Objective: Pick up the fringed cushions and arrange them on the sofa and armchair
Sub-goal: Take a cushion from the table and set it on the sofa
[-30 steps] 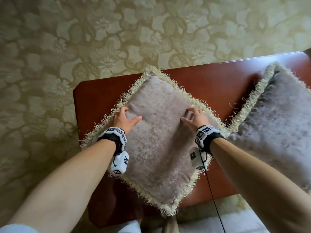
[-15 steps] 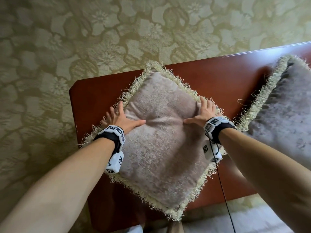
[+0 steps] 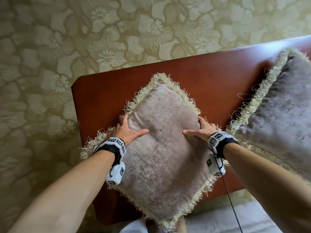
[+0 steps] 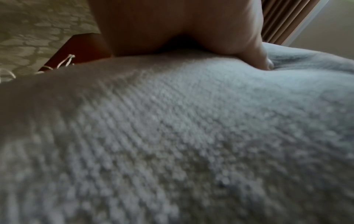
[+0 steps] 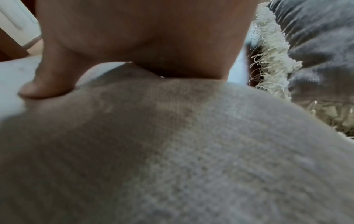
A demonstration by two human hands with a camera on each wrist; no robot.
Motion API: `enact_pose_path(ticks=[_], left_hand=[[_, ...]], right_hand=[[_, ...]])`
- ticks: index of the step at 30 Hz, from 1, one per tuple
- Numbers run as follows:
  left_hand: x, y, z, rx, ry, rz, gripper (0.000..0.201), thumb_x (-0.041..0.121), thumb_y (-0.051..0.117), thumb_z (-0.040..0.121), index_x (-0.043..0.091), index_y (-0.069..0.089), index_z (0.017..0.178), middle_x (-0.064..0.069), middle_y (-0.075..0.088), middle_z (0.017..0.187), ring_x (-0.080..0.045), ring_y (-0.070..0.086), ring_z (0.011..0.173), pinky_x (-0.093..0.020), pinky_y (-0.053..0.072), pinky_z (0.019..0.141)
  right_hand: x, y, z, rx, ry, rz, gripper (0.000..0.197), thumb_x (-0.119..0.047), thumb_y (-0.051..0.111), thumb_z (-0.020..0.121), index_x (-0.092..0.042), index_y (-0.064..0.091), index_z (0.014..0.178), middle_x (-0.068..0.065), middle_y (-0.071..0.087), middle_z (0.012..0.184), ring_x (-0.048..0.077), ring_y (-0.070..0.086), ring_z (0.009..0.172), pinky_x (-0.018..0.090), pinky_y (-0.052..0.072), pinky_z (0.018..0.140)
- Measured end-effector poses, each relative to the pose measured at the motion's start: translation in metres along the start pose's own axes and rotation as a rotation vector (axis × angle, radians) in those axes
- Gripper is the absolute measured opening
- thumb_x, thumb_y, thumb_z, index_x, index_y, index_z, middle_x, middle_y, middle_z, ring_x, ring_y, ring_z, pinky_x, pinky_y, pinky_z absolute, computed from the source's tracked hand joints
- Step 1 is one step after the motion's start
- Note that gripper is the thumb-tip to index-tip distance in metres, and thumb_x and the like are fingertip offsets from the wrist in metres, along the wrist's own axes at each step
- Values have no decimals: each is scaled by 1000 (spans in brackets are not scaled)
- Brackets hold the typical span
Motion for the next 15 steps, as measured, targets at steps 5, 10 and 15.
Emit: enact_pose_path(ticks=[5,10,15], left_hand=[[6,-3,-6,68,83,203,143,105,42,35,30,9,152,-16,48,142,-38,56,120,-54,49,97],[25,-3,-23,108,168,343,118,102,42,45,29,29,137,-4,64,108,-26,64,89,-40,53,85],[44,12,-44,117,235,382,112,93,53,56,32,26,146,-7,58,132,-29,60,112,-40,47,94]], right_hand=[[-2,1,-7,28,-73,19,109,-75,68,66,-23,22,150,5,58,126,25,60,96,28,43,79],[9,5,-22,52,-65,-18,109,-89,61,53,-38,31,145,0,63,125,28,63,103,31,51,88],[36,4,-50,73,-61,56,95,-85,66,57,-44,42,139,-2,63,129,28,61,112,28,47,89]])
Point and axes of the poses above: each hand's wrist, its own z-axis towards the middle knuckle, its own y-axis out of the palm, x = y × z, the point moved 7 cm from there along z, towards the middle knuckle
